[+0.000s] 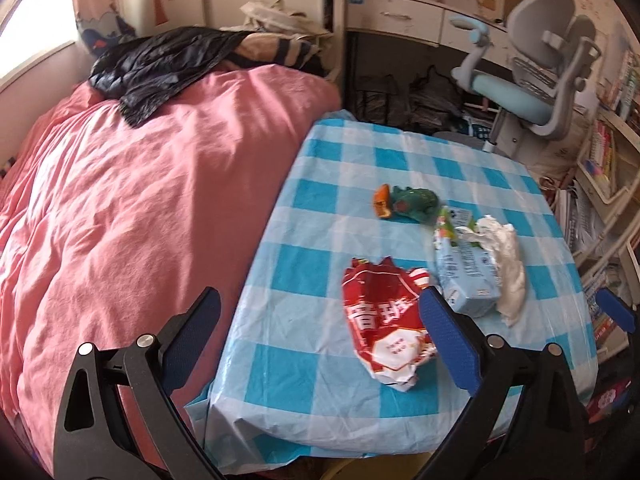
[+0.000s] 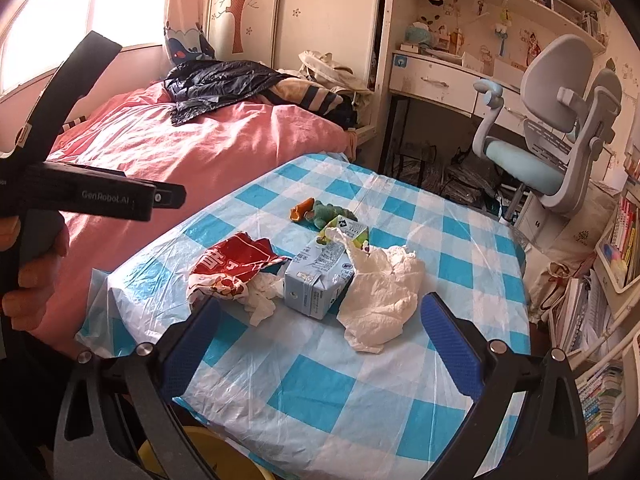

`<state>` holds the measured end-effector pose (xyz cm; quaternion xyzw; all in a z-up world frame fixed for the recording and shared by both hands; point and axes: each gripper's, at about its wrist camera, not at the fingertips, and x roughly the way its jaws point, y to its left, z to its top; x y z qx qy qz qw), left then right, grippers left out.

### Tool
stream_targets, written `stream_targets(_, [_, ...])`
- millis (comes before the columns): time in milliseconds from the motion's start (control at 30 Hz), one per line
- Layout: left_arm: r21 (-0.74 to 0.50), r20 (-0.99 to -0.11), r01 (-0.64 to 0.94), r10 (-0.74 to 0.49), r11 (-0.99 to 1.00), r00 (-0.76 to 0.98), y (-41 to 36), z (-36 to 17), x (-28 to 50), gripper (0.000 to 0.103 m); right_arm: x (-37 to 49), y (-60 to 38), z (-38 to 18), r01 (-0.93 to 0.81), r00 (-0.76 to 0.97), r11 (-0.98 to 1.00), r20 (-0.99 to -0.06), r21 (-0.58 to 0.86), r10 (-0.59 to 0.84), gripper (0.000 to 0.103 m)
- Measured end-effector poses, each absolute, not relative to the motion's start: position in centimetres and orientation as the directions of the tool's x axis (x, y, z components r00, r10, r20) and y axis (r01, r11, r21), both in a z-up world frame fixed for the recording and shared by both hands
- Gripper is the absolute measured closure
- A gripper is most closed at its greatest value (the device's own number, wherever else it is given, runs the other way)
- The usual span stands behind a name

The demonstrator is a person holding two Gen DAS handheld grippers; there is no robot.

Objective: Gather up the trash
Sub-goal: 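Grasp the red snack bag with the left tool while the right tool grasps a white tissue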

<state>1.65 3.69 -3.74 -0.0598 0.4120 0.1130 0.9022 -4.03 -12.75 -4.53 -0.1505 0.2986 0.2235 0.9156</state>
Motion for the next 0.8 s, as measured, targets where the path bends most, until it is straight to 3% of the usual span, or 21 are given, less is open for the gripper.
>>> stream_targets(167, [-0.015, -0.795, -0.277, 0.157, 0.961, 0.586, 4.8, -5.4, 2.0, 0.007, -3.1, -12.3, -6.0, -0.519, 0.666, 0.847, -0.676, -0.117, 0.314, 0.007])
stream_targets(333, [-0.097, -0.868, -0.221, 0.027, 0.97, 0.496, 3.5, -9.0, 3.1, 0.007, -2.6, -12.1, -6.9, -0.517, 0.635, 0.846, -0.721, -0.129, 0.278, 0.007])
stream_targets(533, [-0.092, -0.885, -0.288, 0.055, 0.953, 0.463, 3.5, -11.9, 5.1, 0.01, -1.8, -12.9, -7.2, -0.511, 0.605, 0.857, -0.738, -0.072, 0.299, 0.007])
stream_targets(667, [-0.166, -0.875, -0.29, -0.005, 0.943, 0.484, 4.0, -13.1, 6.3, 0.037, -1.1, -12.6, -7.7, -0.517, 0.555, 0.856, -0.762, -0.001, 0.334, 0.007])
stream_targets(700, [-0.159, -0.873, -0.27, -0.007, 0.95, 0.488, 3.6, -13.1, 6.7, 0.05, -1.0, -12.5, -8.1, -0.52, 0.539, 0.854, -0.771, 0.013, 0.34, 0.007])
stream_targets(733, [-0.187, -0.869, -0.237, -0.048, 0.953, 0.493, 3.3, -13.1, 7.0, 0.081, -0.9, -12.2, -8.4, -0.526, 0.524, 0.85, -0.78, 0.021, 0.344, 0.007])
stream_targets(800, [-0.253, -0.86, -0.22, -0.115, 0.942, 0.497, 3.2, -12.9, 7.1, 0.089, -0.8, -11.5, -9.3, -0.544, 0.495, 0.839, -0.8, 0.017, 0.338, 0.007])
